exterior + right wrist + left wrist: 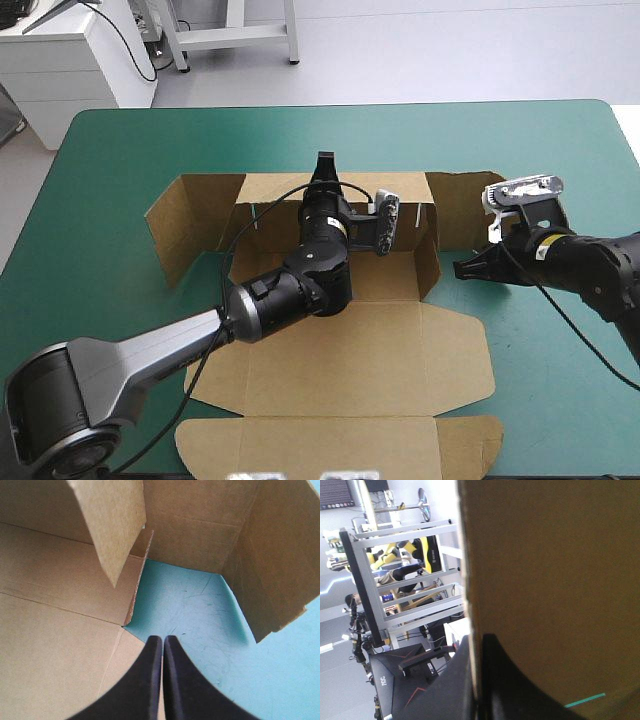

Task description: Fold the box

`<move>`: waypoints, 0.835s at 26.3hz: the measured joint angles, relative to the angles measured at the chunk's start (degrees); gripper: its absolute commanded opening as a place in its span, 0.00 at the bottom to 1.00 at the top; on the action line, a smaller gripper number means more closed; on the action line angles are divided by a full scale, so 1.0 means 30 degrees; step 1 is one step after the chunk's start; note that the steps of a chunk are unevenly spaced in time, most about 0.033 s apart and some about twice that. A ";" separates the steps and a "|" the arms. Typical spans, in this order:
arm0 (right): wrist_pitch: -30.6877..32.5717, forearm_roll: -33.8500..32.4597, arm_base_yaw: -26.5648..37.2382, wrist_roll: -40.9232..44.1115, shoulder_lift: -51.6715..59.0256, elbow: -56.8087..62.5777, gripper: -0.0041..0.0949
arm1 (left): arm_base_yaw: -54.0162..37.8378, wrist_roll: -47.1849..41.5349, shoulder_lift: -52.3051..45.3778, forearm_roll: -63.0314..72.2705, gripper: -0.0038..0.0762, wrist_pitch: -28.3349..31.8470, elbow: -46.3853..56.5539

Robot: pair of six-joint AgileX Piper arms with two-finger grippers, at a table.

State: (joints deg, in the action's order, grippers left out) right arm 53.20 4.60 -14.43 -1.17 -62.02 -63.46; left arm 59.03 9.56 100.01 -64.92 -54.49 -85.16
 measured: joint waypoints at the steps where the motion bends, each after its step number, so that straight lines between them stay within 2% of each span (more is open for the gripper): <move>1: 0.0021 -0.0056 0.0000 0.0000 -0.0086 -0.0131 0.04 | 0.0147 -0.0662 -0.0171 -0.0537 0.04 0.0084 0.0552; 7: 0.0445 -0.0257 0.0000 0.0000 -0.0794 -0.2060 0.04 | 0.0381 -0.2951 -0.0548 -0.2921 0.04 0.0408 0.2618; 16: 0.3484 -0.1769 0.0000 0.0000 -0.4654 -0.7497 0.04 | 0.0381 -0.3430 -0.0561 -0.3804 0.04 0.0397 0.3135; 18: 0.4062 -0.1961 0.0533 -0.0046 -0.6262 -0.9808 0.04 | 0.0381 -0.3432 -0.0561 -0.3900 0.04 0.0286 0.3157; 20: 0.4675 -0.1120 0.1778 -0.0524 -0.7867 -1.1991 0.04 | 0.0381 -0.3432 -0.0561 -0.3900 0.04 0.0125 0.3171; 22: 0.5527 0.0853 0.3384 -0.1522 -0.9568 -1.3718 0.04 | 0.0381 -0.3432 -0.0561 -0.3900 0.04 -0.0067 0.3171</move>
State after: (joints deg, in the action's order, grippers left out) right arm 69.79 7.15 -4.28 -5.73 -90.73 -104.61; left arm 60.18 -0.74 98.33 -76.62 -54.69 -75.65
